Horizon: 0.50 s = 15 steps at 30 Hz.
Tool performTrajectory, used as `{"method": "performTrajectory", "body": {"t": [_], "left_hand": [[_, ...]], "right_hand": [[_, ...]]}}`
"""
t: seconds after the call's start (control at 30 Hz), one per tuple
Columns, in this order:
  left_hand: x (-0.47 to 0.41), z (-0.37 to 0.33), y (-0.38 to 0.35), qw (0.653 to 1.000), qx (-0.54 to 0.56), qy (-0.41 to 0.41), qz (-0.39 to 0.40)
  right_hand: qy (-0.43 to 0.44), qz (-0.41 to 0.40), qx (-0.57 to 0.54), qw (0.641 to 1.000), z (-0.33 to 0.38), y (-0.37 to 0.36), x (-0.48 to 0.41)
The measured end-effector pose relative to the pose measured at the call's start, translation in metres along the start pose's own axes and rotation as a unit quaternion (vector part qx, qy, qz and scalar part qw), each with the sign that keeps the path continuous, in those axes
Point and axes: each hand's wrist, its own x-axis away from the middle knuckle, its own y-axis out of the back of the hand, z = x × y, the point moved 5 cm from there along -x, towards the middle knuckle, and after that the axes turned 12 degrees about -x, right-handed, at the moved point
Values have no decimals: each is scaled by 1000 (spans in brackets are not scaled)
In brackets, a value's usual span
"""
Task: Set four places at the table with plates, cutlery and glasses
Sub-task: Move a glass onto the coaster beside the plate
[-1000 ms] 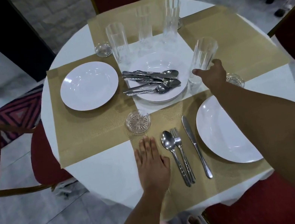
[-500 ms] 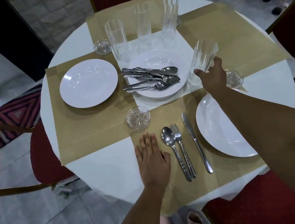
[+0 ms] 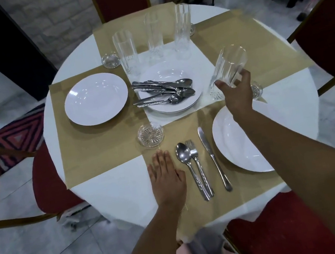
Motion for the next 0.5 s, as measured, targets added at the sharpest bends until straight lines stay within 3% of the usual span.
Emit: {"method": "performTrajectory", "body": {"t": [0.5], "left_hand": [[19,-18,-2,995,11,102,-15]], "right_hand": [[-18,48,16,999,2,61,-8]]}}
